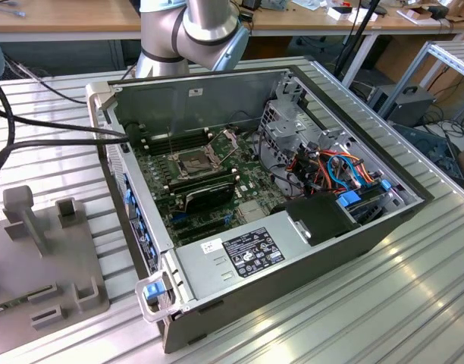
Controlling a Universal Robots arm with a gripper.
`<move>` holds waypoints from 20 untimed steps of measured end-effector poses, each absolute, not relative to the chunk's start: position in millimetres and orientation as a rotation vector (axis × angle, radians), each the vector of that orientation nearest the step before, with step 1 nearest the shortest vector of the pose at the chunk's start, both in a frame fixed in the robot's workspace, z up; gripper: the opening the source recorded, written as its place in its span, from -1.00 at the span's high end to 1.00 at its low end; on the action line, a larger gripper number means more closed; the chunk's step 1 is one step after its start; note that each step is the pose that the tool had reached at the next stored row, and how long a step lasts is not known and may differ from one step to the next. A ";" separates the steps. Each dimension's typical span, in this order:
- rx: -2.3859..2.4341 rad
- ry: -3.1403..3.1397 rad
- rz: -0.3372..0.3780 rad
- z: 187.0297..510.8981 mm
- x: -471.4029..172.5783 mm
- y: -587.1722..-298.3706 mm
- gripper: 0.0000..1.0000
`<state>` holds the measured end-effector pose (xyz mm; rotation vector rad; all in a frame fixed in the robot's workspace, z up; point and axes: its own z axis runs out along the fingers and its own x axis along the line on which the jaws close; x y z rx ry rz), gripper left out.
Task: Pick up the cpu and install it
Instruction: 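Pick up the cpu and move it towards the insertion slot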
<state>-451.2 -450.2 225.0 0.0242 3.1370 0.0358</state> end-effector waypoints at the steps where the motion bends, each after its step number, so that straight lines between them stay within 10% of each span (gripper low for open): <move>1: 0.024 3.137 0.036 231.9 -451.2 -450.2 -0.08; 20: 0.024 3.137 0.036 275.5 -451.2 -450.2 -0.08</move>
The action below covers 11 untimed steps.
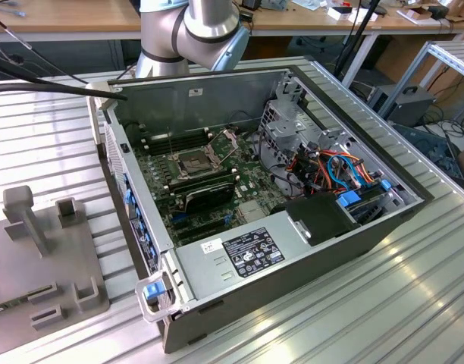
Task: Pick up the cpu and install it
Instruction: 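Pick up the cpu and move it towards the insertion slot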
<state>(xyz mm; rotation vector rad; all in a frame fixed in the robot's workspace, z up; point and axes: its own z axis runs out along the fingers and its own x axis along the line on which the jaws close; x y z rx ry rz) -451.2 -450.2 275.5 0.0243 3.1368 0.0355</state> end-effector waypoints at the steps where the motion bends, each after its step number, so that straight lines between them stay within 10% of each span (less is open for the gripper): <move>1: 0.024 3.137 0.036 275.5 -451.2 -450.2 -0.08; 11: 0.024 3.137 0.035 269.0 -451.2 -450.2 -0.08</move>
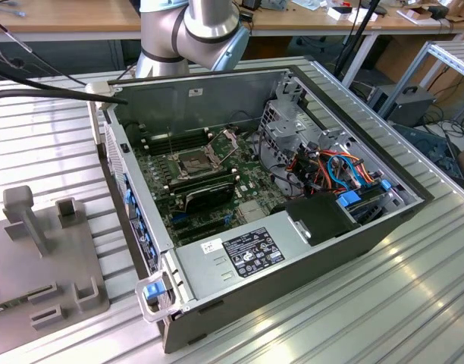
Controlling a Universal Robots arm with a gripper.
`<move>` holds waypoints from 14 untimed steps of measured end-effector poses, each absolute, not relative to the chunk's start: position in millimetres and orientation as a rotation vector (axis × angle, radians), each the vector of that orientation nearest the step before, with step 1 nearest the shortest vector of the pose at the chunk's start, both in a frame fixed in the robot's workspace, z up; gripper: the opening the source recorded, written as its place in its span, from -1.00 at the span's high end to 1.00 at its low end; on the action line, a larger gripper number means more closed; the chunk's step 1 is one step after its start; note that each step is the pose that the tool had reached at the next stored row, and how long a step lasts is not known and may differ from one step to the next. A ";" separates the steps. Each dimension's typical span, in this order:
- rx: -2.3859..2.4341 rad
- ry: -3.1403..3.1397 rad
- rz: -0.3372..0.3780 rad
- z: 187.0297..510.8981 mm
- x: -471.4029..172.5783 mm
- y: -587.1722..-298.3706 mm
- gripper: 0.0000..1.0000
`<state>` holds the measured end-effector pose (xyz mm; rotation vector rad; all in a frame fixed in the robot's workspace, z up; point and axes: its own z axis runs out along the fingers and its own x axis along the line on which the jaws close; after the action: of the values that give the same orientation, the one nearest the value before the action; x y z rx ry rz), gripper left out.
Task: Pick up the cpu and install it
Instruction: 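Pick up the cpu and move it towards the insertion slot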
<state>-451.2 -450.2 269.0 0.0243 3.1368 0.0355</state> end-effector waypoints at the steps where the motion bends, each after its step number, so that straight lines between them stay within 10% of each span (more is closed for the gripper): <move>1: 0.024 3.137 0.036 267.1 -451.2 -450.2 -0.08; 14: 0.008 3.137 0.036 239.9 -451.2 -451.4 -0.08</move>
<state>-451.2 -451.4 239.9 0.0083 3.1369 0.0360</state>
